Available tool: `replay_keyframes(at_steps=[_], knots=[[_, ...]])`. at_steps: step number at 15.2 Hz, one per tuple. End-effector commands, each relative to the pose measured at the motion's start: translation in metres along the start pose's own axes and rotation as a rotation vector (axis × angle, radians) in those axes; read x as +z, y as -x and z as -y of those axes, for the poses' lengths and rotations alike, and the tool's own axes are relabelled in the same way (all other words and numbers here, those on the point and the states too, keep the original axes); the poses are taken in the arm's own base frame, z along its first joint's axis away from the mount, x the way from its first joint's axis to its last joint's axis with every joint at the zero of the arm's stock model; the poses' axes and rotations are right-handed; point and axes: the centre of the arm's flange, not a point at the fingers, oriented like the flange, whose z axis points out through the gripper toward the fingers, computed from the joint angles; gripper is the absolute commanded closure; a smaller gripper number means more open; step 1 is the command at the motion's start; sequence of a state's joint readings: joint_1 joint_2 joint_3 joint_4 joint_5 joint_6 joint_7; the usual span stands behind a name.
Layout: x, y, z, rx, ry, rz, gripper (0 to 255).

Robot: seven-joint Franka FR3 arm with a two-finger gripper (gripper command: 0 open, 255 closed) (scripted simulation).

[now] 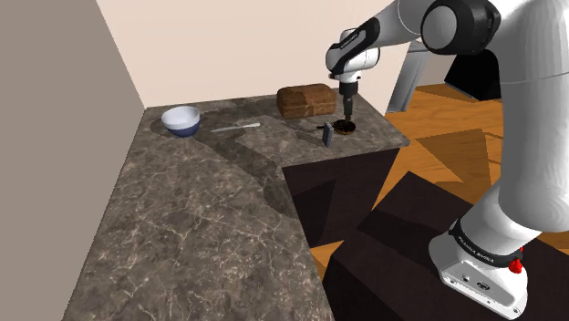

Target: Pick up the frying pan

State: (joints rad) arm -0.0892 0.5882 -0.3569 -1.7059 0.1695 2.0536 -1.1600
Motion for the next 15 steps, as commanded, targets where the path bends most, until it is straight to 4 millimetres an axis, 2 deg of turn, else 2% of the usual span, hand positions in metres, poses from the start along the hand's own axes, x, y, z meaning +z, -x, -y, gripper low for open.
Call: replay_keyframes(at_steps=[1, 7, 10, 11, 15], knots=[[0.016, -0.009, -0.008, -0.021, -0.006, 0.006, 0], [0.047, -0.013, -0.013, -0.021, -0.006, 0.006, 0], [0.050, -0.014, -0.014, -0.021, -0.006, 0.006, 0], [0.050, -0.014, -0.013, -0.021, -0.006, 0.006, 255], [0.050, -0.014, -0.013, -0.021, -0.006, 0.006, 255]])
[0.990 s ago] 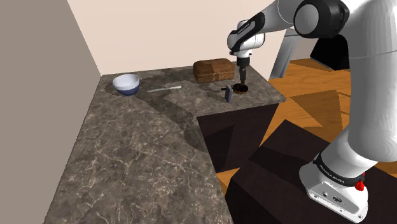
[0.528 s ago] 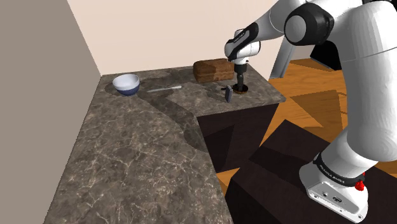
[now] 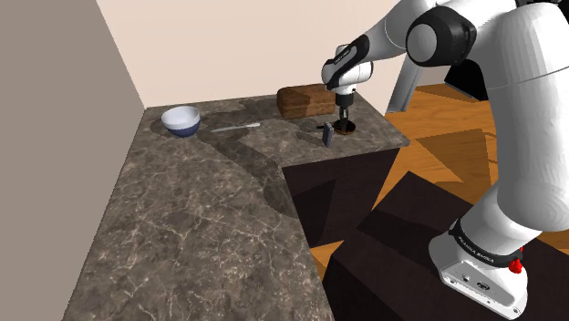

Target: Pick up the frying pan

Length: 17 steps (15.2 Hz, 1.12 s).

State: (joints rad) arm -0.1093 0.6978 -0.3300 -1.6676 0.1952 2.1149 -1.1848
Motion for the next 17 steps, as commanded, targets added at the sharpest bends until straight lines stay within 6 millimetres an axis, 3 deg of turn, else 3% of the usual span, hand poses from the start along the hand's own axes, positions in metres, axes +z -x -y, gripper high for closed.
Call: replay_keyframes(at_steps=[1, 5, 17], knots=[[0.000, 0.000, 0.000, 0.000, 0.000, 0.000, 255], [0.000, 0.000, 0.000, 0.000, 0.000, 0.000, 255], [-0.062, 0.009, 0.010, 0.000, 0.000, 0.000, 255]])
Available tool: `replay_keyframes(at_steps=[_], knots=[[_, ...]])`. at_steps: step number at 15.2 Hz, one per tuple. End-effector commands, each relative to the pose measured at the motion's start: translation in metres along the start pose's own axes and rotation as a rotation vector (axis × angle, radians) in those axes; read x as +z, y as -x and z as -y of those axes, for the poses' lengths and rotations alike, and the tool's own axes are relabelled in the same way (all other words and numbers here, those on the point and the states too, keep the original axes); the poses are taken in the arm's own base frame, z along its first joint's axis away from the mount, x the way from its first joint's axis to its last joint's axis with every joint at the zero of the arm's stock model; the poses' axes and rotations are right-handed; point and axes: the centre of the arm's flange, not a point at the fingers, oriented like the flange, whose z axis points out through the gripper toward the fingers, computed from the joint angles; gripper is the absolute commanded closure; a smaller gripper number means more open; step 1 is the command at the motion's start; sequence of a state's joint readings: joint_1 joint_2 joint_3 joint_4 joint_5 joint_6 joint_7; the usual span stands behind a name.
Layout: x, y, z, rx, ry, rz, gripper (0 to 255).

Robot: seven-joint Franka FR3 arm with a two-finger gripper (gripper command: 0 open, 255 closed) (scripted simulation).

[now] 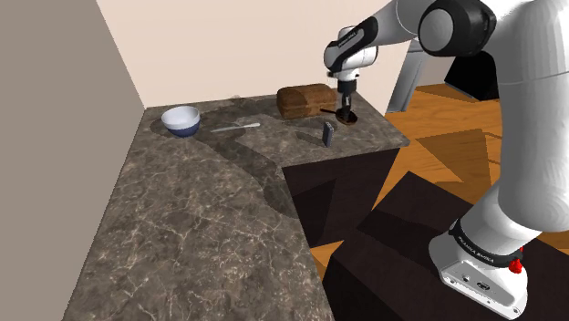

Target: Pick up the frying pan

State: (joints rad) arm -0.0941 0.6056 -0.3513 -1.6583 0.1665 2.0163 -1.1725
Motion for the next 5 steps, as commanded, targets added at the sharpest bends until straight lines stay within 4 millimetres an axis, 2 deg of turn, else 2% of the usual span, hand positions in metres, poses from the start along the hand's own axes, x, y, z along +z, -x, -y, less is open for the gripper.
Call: replay_keyframes(at_steps=[1, 3, 5], knots=[[-0.010, 0.002, 0.001, 0.000, 0.000, 0.000, 255], [-0.021, 0.004, 0.003, 0.000, 0.000, 0.000, 255], [-0.021, 0.004, 0.003, 0.000, 0.000, 0.000, 255]])
